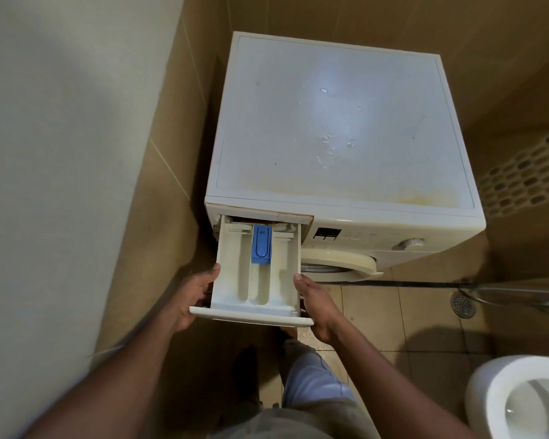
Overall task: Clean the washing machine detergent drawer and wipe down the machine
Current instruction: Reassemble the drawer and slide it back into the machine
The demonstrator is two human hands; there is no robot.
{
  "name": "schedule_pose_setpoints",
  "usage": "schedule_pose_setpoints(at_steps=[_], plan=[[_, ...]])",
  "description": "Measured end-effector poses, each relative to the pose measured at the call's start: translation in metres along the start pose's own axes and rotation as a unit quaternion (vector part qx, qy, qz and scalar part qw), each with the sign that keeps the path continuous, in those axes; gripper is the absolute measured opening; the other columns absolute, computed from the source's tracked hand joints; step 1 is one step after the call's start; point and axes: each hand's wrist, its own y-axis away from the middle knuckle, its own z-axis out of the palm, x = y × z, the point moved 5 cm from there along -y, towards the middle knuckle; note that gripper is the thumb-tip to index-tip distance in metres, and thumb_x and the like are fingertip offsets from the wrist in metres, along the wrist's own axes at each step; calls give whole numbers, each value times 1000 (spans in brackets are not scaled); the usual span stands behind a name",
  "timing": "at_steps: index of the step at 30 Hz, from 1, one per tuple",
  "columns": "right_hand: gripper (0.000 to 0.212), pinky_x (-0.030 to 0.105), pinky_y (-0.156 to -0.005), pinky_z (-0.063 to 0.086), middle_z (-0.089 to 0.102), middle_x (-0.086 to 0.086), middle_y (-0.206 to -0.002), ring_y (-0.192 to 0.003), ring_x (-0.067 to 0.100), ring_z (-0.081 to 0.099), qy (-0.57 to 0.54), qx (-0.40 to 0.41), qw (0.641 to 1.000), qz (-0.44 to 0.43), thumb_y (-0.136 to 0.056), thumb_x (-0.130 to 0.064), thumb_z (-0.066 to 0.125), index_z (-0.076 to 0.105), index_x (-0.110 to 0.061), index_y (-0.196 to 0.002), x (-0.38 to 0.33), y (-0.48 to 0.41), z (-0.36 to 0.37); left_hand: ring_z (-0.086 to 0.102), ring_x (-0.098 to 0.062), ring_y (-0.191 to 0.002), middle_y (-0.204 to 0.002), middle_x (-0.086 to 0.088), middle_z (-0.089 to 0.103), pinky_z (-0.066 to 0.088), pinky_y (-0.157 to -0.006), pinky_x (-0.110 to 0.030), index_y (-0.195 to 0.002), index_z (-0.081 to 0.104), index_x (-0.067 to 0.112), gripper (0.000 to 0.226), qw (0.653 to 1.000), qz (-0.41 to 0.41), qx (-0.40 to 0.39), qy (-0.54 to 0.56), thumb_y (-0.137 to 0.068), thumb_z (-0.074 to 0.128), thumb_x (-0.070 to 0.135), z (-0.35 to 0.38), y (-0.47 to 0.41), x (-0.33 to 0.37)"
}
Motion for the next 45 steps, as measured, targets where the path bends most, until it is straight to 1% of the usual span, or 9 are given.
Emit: schedule_pose_setpoints(at_steps=[7,12,18,21,24,28,34,41,45], plan=[[19,9,-51,51,75,-25,-80,-69,-9,69,-15,3,1000,5,-106,-33,43,62,-32,-106,-3,8,-2,69,-35,-100,-109,-14,74,58,-76,-44,-112,67,14,37,1000,0,-6,4,-94,61,46,5,0,0],[27,10,-55,51,71,-15,-104,-88,0,66,11,11,1000,-5,-105,-37,45,60,-28,-125,-7,10,1,68,-36,-101,-110,-14,71,58,-76,-45,-110,65,16,32,1000,1,-6,16,-95,61,44,3,2,0],[36,27,-94,44,61,-4,-135,-122,14,56,32,13,999,-10,-105,-38,46,57,-24,-135,-8,9,0,69,-36,-101,-97,-10,79,59,-80,-47,-109,68,16,35,1000,-3,-21,15,-93,61,46,0,-1,0],[31,19,-66,52,65,-14,-109,-90,5,64,17,8,1000,1,-105,-39,45,58,-28,-132,-9,9,6,66,-36,-105,-112,-15,72,57,-75,-45,-111,66,16,39,1000,-12,-10,6,-90,63,48,-3,-1,1],[40,15,-55,48,60,-15,-106,-86,2,54,11,16,1000,-1,-104,-42,47,53,-25,-140,-9,9,8,64,-35,-106,-117,-14,68,55,-71,-42,-113,64,17,40,1000,-15,-2,8,-89,64,49,-5,-1,1],[46,23,-81,50,60,-2,-133,-107,12,59,4,18,1000,-11,-104,-42,48,50,-19,-143,-16,6,7,64,-34,-104,-114,-14,67,55,-70,-42,-112,63,19,36,1000,-18,-6,13,-92,63,48,1,-1,7],[57,47,-117,30,35,6,-160,-145,32,33,26,32,999,-11,-103,-47,47,39,-18,-152,-40,-7,3,68,-35,-95,-112,-17,71,55,-65,-39,-115,66,13,42,1000,-14,-2,20,-93,63,49,7,-8,26],[57,46,-118,26,33,5,-161,-147,30,30,29,34,999,2,-104,-45,46,38,-17,-153,-51,-22,4,65,-35,-108,-119,-13,71,55,-78,-44,-119,66,14,46,1000,-5,21,12,-90,67,48,3,-23,36],[56,48,-115,33,44,4,-154,-140,29,41,25,36,999,4,-100,-53,49,47,-22,-147,-45,-18,3,63,-31,-112,-121,-6,67,55,-82,-47,-116,66,23,42,989,-2,47,141,-92,59,57,1,-20,25]])
